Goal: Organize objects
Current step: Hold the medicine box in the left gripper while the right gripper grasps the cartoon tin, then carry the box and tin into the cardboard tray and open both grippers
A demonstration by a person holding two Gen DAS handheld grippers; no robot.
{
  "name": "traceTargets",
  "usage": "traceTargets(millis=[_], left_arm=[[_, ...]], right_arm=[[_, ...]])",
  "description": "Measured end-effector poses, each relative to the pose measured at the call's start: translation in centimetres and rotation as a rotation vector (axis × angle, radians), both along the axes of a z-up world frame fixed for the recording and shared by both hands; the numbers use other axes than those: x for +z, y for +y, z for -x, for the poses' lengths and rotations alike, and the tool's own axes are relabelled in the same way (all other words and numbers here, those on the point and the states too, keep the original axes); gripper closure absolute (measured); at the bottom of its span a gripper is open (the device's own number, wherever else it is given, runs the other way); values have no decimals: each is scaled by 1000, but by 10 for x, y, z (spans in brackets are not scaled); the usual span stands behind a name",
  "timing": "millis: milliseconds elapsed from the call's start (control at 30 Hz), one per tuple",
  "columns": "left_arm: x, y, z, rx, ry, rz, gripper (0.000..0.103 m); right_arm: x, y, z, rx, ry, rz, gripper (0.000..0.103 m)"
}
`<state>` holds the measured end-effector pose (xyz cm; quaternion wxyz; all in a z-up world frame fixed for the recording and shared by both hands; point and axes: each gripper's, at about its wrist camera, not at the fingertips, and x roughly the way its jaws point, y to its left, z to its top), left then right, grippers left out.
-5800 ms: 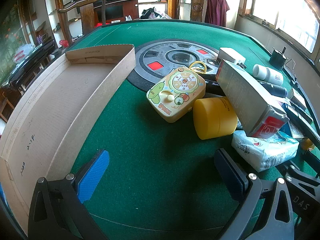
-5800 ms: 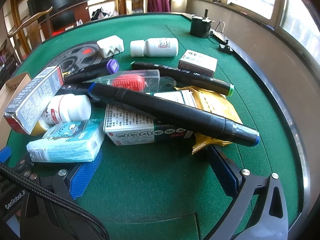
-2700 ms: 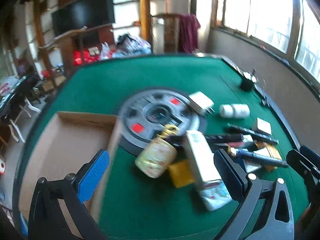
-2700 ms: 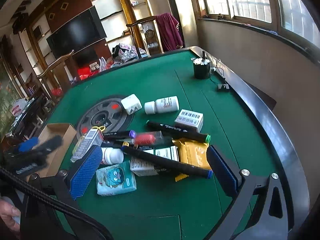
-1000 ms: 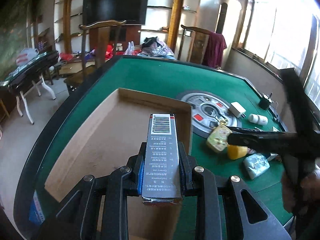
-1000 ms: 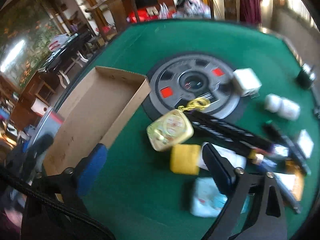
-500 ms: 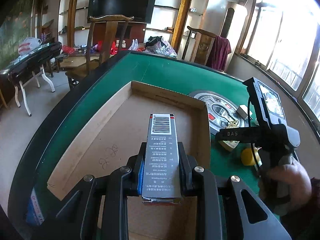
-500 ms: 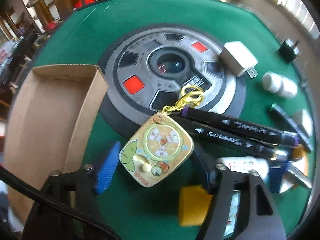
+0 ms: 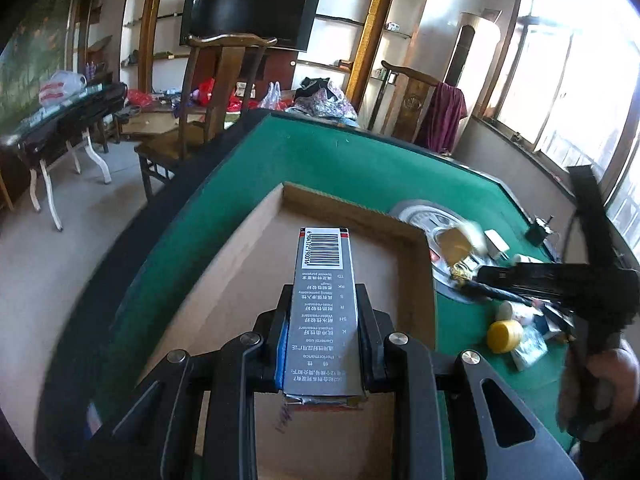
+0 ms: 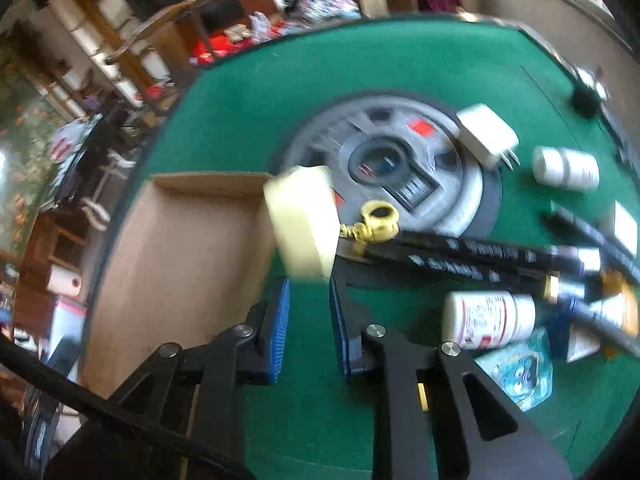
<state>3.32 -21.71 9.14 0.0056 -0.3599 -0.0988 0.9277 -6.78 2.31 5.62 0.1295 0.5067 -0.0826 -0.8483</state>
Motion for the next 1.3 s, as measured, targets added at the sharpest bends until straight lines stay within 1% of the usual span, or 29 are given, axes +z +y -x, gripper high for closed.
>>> traceTargets(millis=[67, 200, 267, 333, 367, 400, 467, 533, 633, 733, 767, 800, 833, 867, 933, 967, 1000, 1067, 1200, 1300], left_arm=[[4, 0, 4, 5, 12, 21, 80], [9, 0, 8, -7, 14, 24, 80], [11, 0, 8, -9, 19, 32, 80], [11, -1, 8, -8, 19, 29, 80], [10, -2, 8, -7, 15, 21, 80], [9, -2, 8, -6, 12, 12, 80], [8, -3, 7, -3, 11, 15, 80], [8, -5, 8, 1, 15, 20, 80], [6, -6, 12, 0, 14, 19, 80], [1, -4, 18, -5, 5, 28, 80], [-1, -3, 19, -9, 0, 30, 80], [-4, -3, 21, -13, -6, 32, 80], [-6, -3, 22, -16, -11, 33, 80], [-8, -3, 22, -17, -15, 35, 80], [-11, -5, 23, -15, -23, 31, 80], [-12, -7, 23, -13, -27, 27, 80], [-12, -9, 24, -8, -29, 21, 80], [-11, -11, 22, 0, -28, 14, 80], [-3, -13, 19, 10, -21, 7, 80], [8, -13, 20, 5, -11, -2, 80]], right_arm=[[5, -5, 1, 25, 10, -3, 95], [7, -14, 6, 42, 35, -23, 95], [5, -21, 14, 81, 57, -63, 94], [4, -13, 28, 41, 66, -115, 75], [1, -9, 40, 14, 56, -125, 53], [0, -3, 52, -12, 41, -123, 40], [-9, 7, 78, -65, -7, -87, 39], [-16, 11, 95, -101, -46, -65, 39], [-37, 3, 125, -162, -121, -72, 39], [-54, -11, 139, -179, -139, -108, 40], [-58, -15, 140, -179, -134, -132, 41], [-57, -21, 137, -185, -96, -186, 56], [-56, -24, 135, -178, -82, -206, 57], [-56, -24, 134, -172, -80, -202, 57], [-55, -16, 133, -173, -89, -155, 58], [-53, -8, 131, -184, -99, -107, 58], [-50, -1, 127, -191, -101, -65, 58], [-42, 11, 121, -197, -91, -15, 58], [-13, 26, 98, -188, -42, 95, 58], [8, 23, 86, -150, -1, 159, 58]])
